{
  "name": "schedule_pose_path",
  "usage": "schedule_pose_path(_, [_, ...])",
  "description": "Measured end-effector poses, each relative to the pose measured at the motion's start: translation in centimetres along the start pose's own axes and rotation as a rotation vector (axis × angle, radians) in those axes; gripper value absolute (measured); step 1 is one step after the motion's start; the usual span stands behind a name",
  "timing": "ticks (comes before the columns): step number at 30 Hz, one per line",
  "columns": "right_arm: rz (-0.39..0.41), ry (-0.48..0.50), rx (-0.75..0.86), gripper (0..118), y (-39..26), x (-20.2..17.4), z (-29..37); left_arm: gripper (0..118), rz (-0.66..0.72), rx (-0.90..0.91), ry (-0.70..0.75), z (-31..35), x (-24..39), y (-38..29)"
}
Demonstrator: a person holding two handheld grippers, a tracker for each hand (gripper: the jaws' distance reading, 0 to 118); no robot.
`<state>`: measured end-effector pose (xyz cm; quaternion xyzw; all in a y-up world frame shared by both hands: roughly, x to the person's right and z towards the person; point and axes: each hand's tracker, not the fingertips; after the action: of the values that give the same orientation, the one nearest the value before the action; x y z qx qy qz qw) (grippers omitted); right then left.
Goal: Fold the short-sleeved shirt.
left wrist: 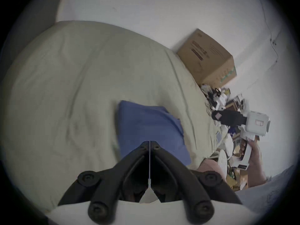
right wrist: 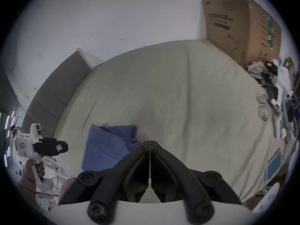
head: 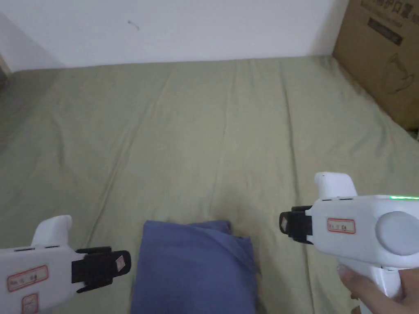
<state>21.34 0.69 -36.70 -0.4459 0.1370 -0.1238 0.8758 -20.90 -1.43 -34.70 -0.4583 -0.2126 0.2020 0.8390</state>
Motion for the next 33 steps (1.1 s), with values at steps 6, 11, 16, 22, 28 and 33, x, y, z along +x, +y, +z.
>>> schedule_pose_path(6, [-0.124, 0.282, -0.253, 2, -1.3, -3.4, -8.2, 1, 0.086, 0.011, 0.012, 0.4, -3.2, -1.4])
schedule_pose_path(11, [-0.115, 0.202, -0.334, 2, -2.9, -0.9, -13.7, 1, 0.153, 0.006, -0.015, -0.6, -5.2, -2.0])
schedule_pose_path(16, [-0.296, 0.251, -0.295, 2, -2.9, 3.5, -12.8, 2, 0.204, 0.026, -0.224, -2.7, -7.4, -1.6])
schedule_pose_path(22, [-0.277, 0.251, -0.313, 2, -3.0, 4.0, -12.8, 98, 0.239, -0.077, -0.344, -7.2, -9.4, -0.1])
schedule_pose_path(28, [-0.202, 0.231, -0.312, 2, -3.0, 3.5, -12.5, 116, 0.334, -0.190, -0.567, -12.8, -9.8, 0.3])
schedule_pose_path(33, [-0.211, 0.241, -0.298, 2, -3.4, 3.9, -12.5, 118, 0.304, -0.334, -0.685, -17.4, -7.0, 0.7])
